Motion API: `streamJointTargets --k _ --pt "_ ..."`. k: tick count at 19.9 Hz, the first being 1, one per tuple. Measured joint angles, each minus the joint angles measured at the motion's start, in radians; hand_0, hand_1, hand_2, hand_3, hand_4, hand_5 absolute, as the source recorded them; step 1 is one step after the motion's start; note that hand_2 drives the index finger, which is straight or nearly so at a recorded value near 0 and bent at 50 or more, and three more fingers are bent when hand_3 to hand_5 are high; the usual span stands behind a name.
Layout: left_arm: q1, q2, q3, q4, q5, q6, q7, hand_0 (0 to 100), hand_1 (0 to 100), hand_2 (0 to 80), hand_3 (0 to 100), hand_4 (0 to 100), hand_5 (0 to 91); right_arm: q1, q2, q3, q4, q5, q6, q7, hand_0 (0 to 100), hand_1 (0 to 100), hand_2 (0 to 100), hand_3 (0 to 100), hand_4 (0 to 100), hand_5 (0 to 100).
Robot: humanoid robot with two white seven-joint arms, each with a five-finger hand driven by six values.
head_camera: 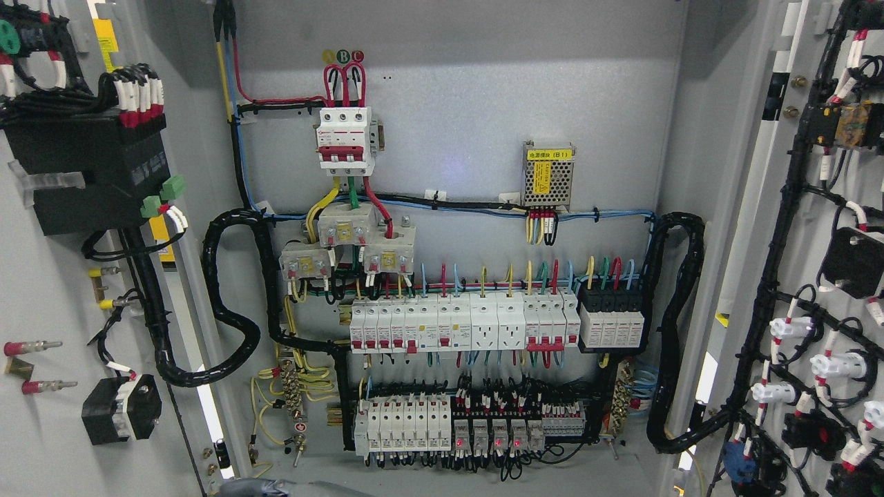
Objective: Open door with both hands
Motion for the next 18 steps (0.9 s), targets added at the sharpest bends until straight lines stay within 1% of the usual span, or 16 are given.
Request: streamJointTargets --k 5,9,18 --pt "0.0 0.0 0.0 0.0 0.0 0.0 0.0 31 11 0.0 0 0 0.0 0.001 0.017 0.05 -0.005 0.001 -0.001 -0.003 22 7 0 0 0 0" --pt "0.0 0.0 0.0 0.0 0.0 0.0 0.0 31 11 0.0 0 0 0.0 -0.005 0.026 0.076 -0.007 0.001 -0.001 -0.005 22 7 0 0 0 0" --pt "0.0 0.0 0.0 0.0 0.0 0.0 0.0 31 11 0.0 0 0 0.0 -0.052 0.037 0.127 -0.007 0.001 -0.001 -0.006 21 7 0 0 0 0"
